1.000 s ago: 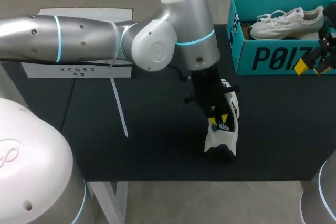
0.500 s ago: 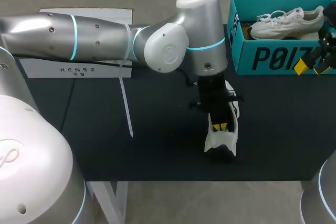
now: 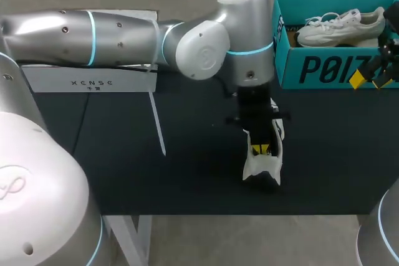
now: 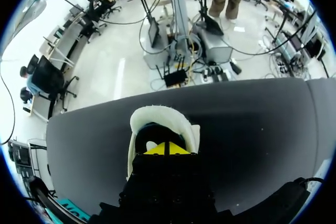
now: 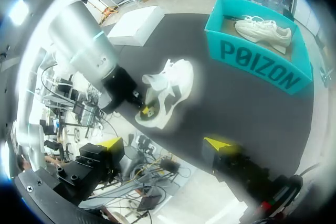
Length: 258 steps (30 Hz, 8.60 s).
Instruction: Take the shoe out of the shoebox, open the shoe tongue, remove and reinsert the insole, then place the shoe into the shoebox
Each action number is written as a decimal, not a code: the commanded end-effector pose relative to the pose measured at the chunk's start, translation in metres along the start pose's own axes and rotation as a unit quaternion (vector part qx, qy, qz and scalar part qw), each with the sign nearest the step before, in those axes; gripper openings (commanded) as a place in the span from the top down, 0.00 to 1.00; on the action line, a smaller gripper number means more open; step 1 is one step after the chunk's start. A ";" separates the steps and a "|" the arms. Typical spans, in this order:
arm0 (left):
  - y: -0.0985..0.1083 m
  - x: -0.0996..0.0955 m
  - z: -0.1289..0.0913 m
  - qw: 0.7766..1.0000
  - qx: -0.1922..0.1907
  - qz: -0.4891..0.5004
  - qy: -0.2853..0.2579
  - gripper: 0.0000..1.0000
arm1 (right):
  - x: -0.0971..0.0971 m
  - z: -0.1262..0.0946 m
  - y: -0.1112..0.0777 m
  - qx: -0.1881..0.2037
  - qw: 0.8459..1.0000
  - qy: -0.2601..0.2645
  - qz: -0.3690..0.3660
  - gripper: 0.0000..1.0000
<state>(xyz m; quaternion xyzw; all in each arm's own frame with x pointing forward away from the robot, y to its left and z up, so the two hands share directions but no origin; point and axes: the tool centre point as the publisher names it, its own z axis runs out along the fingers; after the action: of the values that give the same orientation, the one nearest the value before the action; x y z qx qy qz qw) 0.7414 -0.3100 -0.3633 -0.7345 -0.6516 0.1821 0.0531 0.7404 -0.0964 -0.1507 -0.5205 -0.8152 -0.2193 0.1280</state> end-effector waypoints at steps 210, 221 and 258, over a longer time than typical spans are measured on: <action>-0.047 -0.005 0.006 0.698 -0.159 -0.697 0.040 1.00 | -0.001 0.000 0.002 0.003 1.000 0.000 0.001 0.00; -0.048 0.001 0.017 0.701 -0.138 -0.699 0.044 1.00 | -0.001 0.000 0.002 0.003 1.000 0.000 0.001 0.00; -0.043 0.160 -0.166 0.737 -0.248 -0.626 0.058 1.00 | -0.001 0.000 0.002 0.003 1.000 0.000 0.001 0.00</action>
<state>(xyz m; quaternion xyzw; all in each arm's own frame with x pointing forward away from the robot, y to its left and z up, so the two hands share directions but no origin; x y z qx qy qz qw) 0.7639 -0.1499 -0.2358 -0.1562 -0.9809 -0.1151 0.0109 0.7404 -0.0962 -0.1506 -0.5204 -0.8153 -0.2192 0.1280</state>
